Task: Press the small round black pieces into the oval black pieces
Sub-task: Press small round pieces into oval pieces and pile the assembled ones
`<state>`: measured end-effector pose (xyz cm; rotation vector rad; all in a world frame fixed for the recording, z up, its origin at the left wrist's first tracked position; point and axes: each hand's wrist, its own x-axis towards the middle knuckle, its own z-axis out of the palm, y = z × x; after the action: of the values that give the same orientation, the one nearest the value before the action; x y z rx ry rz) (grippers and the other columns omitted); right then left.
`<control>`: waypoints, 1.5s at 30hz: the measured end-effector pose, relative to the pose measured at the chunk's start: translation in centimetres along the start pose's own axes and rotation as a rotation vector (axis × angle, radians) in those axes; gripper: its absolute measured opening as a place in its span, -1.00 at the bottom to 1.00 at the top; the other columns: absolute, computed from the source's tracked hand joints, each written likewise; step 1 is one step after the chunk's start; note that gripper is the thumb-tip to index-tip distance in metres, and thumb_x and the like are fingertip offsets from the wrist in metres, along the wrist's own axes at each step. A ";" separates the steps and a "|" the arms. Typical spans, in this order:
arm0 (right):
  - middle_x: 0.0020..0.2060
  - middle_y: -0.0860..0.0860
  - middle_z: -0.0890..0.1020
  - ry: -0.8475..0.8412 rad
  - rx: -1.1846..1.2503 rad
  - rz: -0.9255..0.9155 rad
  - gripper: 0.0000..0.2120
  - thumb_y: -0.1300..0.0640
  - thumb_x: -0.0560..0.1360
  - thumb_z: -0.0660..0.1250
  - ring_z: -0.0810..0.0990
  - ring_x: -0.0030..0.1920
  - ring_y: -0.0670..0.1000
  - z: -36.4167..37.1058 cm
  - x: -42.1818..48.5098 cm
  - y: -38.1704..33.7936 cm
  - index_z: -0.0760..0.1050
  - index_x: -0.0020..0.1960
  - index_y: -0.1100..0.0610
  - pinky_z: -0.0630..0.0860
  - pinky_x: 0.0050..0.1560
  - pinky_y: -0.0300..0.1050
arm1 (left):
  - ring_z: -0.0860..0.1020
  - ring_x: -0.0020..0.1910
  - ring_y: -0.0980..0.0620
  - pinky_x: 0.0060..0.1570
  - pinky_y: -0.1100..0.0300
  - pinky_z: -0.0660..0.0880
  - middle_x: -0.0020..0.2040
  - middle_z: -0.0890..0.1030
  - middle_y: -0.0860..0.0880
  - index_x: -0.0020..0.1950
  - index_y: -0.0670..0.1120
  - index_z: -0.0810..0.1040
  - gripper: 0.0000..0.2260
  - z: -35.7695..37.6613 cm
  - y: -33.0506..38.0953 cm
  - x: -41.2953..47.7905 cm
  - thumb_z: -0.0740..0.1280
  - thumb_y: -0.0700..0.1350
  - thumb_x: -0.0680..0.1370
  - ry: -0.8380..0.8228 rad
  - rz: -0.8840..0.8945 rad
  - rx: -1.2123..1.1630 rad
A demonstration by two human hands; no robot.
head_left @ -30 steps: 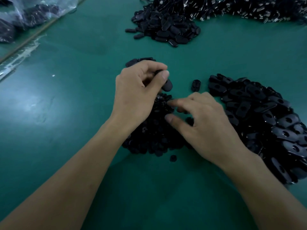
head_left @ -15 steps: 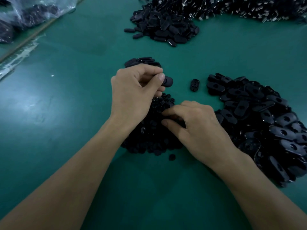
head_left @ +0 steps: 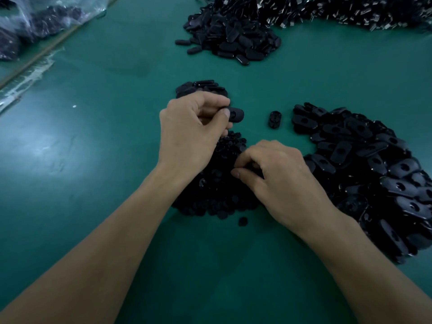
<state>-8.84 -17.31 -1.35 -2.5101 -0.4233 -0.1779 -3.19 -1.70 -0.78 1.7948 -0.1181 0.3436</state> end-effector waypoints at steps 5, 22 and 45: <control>-0.19 -0.18 0.45 0.089 0.035 -0.004 -0.89 0.11 0.62 0.29 0.38 -0.15 -0.12 0.0 0.1 -0.3 0.41 -0.09 0.03 0.34 -0.07 -0.32 | 0.72 -0.25 0.10 -0.10 0.15 0.67 -0.27 0.72 0.08 -0.07 0.04 0.67 -0.81 0.0 0.0 -0.1 0.44 -0.27 0.54 -0.021 0.009 -0.004; -0.20 -0.10 0.69 0.296 0.153 -0.047 -0.89 0.26 0.57 0.39 0.63 -0.17 -0.15 -0.4 0.2 1.0 0.67 0.02 0.11 0.50 -0.13 -0.37 | 0.72 -0.27 0.11 -0.13 0.10 0.68 -0.22 0.72 0.06 0.00 -0.04 0.70 -0.87 0.2 0.2 -0.4 0.44 -0.26 0.55 -0.081 0.041 0.041; -0.24 -0.07 0.64 0.279 0.321 0.000 -0.92 0.25 0.57 0.39 0.62 -0.22 -0.03 -0.3 0.2 1.0 0.52 -0.07 0.12 0.53 -0.21 -0.12 | 0.71 -0.29 0.11 -0.16 0.10 0.68 -0.27 0.71 0.10 -0.05 0.03 0.69 -0.83 0.3 0.1 -0.5 0.45 -0.26 0.53 -0.110 0.068 0.072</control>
<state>-8.29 -18.21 -1.52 -2.1317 -0.3093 -0.4197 -3.69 -2.07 -0.86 1.8842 -0.2472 0.3010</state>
